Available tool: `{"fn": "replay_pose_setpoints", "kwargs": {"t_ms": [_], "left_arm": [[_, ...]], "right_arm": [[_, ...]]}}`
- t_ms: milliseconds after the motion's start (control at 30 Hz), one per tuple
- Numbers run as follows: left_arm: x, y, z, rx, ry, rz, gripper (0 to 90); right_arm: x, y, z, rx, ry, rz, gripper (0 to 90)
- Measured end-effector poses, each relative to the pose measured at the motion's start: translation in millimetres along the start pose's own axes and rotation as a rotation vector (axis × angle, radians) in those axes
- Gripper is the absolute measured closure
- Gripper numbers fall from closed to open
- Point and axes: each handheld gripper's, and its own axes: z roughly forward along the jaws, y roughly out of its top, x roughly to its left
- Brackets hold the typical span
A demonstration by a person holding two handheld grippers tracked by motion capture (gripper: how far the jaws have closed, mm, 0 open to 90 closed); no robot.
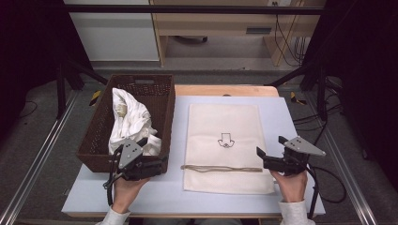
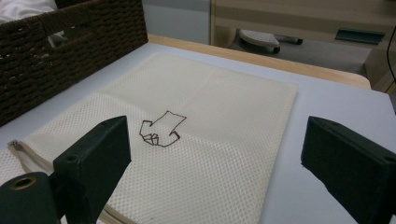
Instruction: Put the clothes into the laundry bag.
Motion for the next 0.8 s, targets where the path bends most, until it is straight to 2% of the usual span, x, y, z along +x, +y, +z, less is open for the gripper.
{"fn": "replay_pose_setpoints", "kwargs": {"t_ms": [100, 233, 300, 333, 400, 433, 467, 500, 667, 700, 733, 800], "left_arm": [[-8.1, 2.0, 2.0, -0.021, -0.021, -0.008, 20.0], [-15.5, 2.8, 4.0, -0.025, -0.038, -0.010, 22.0], [-25.3, 2.7, 6.4, -0.030, -0.077, -0.014, 25.2], [-25.3, 2.7, 6.4, -0.030, -0.077, -0.014, 26.4], [-33.3, 2.2, 8.9, -0.027, -0.089, 0.005, 28.7], [-37.4, 1.9, 10.4, -0.030, -0.100, 0.004, 30.3], [-44.3, 0.8, 13.3, -0.033, -0.129, -0.006, 32.4], [-44.3, 0.8, 13.3, -0.033, -0.129, -0.006, 34.2], [-63.5, -3.8, 25.0, 0.004, -0.188, 0.013, 39.1], [-66.7, -5.2, 27.9, 0.018, -0.207, 0.015, 44.0], [-70.2, -6.9, 31.2, 0.035, -0.216, 0.023, 44.0], [-77.4, -11.8, 38.2, 0.067, -0.224, 0.041, 51.1]], "right_arm": [[1.0, 1.1, -1.1, -0.007, 0.009, -0.003, 9.5], [4.8, 3.1, -0.8, -0.017, 0.018, -0.002, 9.6], [9.1, 4.3, 1.2, -0.023, 0.032, -0.001, 9.7], [9.1, 4.3, 1.2, -0.023, 0.032, -0.001, 9.7], [13.5, 5.2, 3.7, -0.013, 0.033, -0.009, 10.1], [15.0, 5.1, 4.5, -0.012, 0.037, -0.007, 10.7], [16.1, 4.9, 5.2, -0.009, 0.042, -0.012, 10.9], [17.7, 4.8, 6.3, -0.006, 0.044, -0.011, 11.2], [23.8, 3.9, 11.0, 0.010, 0.066, -0.022, 13.2], [27.4, 3.1, 13.7, 0.016, 0.083, -0.024, 14.4], [27.4, 3.1, 13.7, 0.016, 0.083, -0.024, 14.4], [32.6, 1.3, 19.0, 0.037, 0.101, -0.038, 15.8]]}}
